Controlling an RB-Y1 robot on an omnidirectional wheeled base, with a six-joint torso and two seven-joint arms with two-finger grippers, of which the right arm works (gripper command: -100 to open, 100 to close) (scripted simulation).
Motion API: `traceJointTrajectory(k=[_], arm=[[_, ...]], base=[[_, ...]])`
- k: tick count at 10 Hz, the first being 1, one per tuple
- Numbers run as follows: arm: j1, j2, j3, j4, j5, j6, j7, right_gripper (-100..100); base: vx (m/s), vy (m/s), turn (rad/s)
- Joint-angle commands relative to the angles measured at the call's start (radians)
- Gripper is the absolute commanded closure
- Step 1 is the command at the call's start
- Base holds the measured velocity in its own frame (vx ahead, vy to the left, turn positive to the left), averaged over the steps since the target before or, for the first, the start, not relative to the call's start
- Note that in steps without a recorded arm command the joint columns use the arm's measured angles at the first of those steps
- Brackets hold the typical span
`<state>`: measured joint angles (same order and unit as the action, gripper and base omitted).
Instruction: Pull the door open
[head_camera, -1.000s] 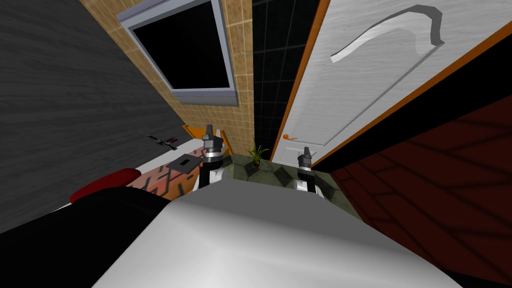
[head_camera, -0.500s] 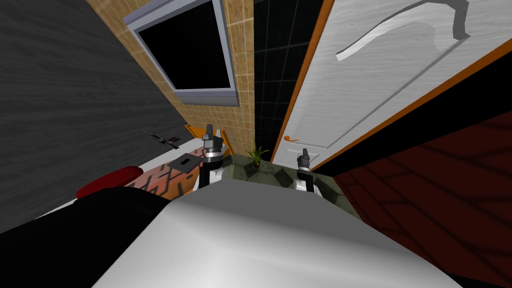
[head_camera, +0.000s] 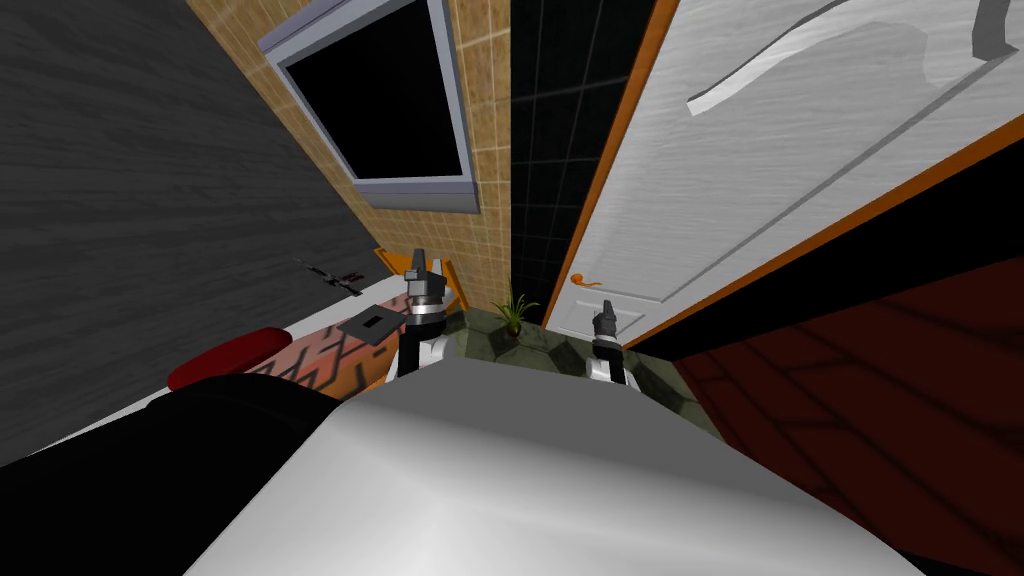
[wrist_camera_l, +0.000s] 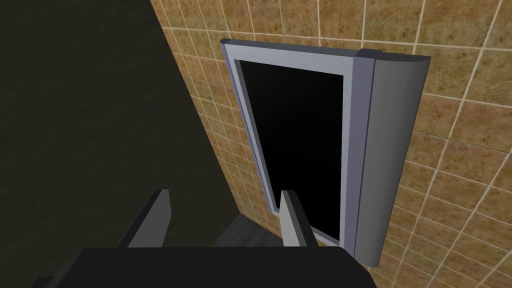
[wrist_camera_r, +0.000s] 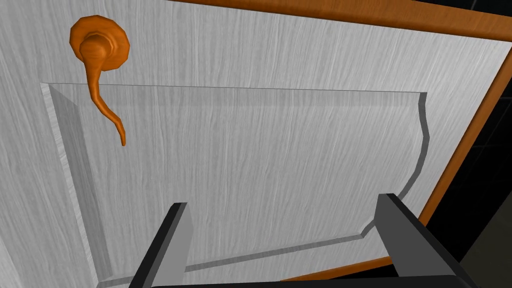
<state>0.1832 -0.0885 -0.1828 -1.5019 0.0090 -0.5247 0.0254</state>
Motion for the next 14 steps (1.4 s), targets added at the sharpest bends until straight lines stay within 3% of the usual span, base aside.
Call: traceJointTrajectory(k=[1, 3, 6, 14], arm=[[-0.005, -0.002, -0.004, 0.031, -0.002, -0.008, 0.001, -100], [-0.035, -0.007, -0.018, 0.090, -0.010, -0.012, 0.003, -100], [-0.049, -0.009, -0.025, 0.141, -0.014, -0.014, 0.004, -100], [-0.139, -0.021, -0.068, 0.366, -0.037, -0.028, 0.010, -100]], base=[[0.052, -0.035, 0.031], [0.062, -0.051, 0.073], [0.052, -0.036, 0.045], [0.068, -0.051, 0.074]])
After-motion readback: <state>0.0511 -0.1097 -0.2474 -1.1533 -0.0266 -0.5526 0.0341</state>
